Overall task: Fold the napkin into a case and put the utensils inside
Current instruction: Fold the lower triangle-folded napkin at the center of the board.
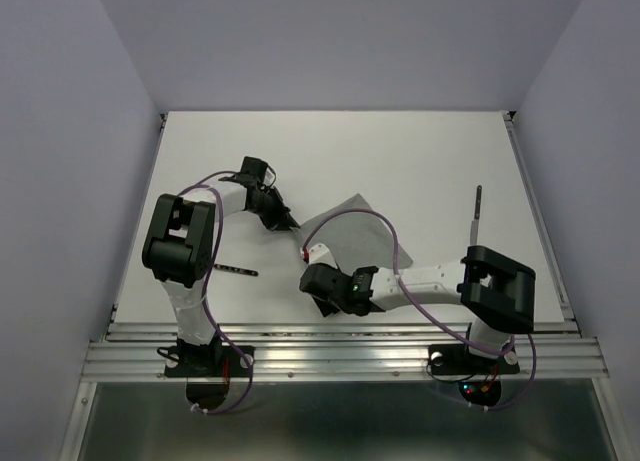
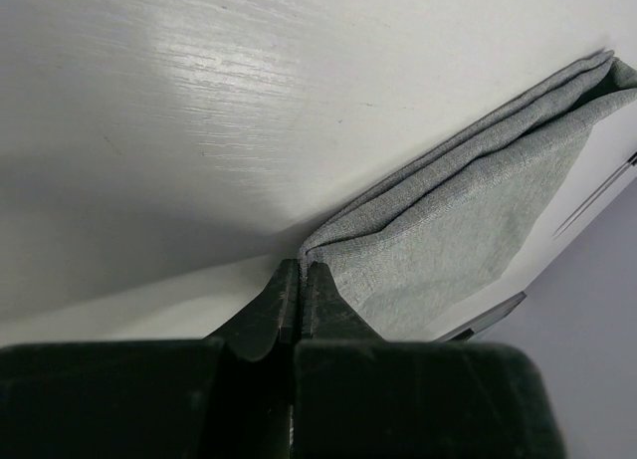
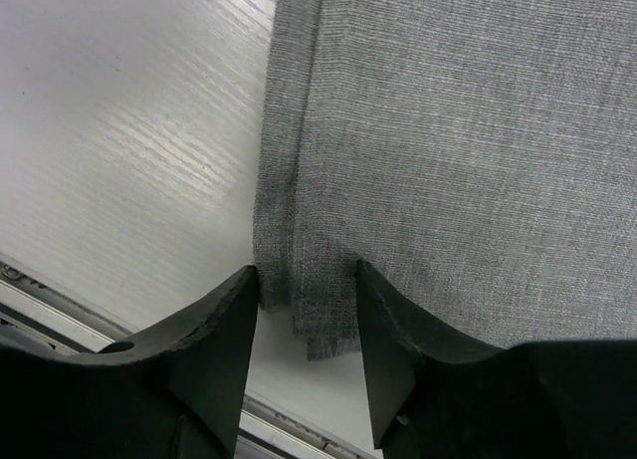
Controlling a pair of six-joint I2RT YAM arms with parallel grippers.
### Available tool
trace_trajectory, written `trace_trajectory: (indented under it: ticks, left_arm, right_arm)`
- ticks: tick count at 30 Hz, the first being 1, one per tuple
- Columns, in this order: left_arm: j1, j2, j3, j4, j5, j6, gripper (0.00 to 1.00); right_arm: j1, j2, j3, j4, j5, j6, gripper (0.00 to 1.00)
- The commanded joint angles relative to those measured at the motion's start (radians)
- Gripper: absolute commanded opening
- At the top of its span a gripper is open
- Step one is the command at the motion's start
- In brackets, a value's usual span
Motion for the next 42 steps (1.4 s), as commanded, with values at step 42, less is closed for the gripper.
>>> trace_trajectory:
  ticks: [42]
  left_arm:
    - [-0.043, 0.107, 0.387, -0.470, -0.305, -0.042, 0.00]
  right_arm:
    - [-0.307, -0.299, -0.364, 0.492, -0.603, 0.246, 0.01]
